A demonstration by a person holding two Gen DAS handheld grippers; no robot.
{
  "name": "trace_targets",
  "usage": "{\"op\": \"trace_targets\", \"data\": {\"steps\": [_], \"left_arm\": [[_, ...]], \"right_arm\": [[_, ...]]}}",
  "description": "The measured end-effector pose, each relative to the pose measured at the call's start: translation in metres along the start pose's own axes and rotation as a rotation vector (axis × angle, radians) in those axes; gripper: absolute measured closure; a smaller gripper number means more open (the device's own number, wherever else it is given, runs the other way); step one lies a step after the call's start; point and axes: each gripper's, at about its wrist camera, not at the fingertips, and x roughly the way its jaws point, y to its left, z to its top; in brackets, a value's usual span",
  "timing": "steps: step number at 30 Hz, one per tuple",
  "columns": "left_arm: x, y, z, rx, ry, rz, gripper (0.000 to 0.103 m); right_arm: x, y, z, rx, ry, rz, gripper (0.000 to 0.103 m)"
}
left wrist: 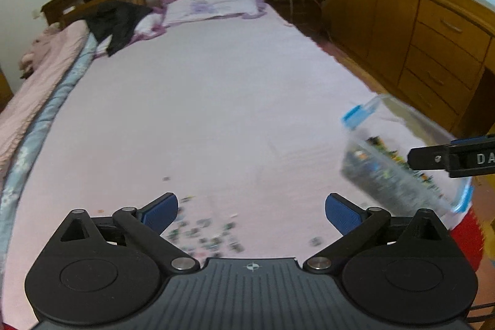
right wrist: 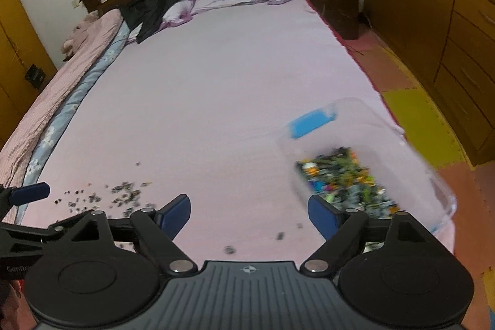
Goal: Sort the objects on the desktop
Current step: 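Lift both tools out of the box and move back over the scattered bricks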
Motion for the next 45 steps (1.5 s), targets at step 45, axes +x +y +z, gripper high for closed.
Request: {"op": "trace_targets", "data": {"steps": [45], "left_arm": [[0.058, 0.362, -0.167, -0.152, 0.324, 0.179, 0.001]], "right_arm": [[0.120, 0.406, -0.074, -0.464, 0.237, 0.095, 0.013]]}}
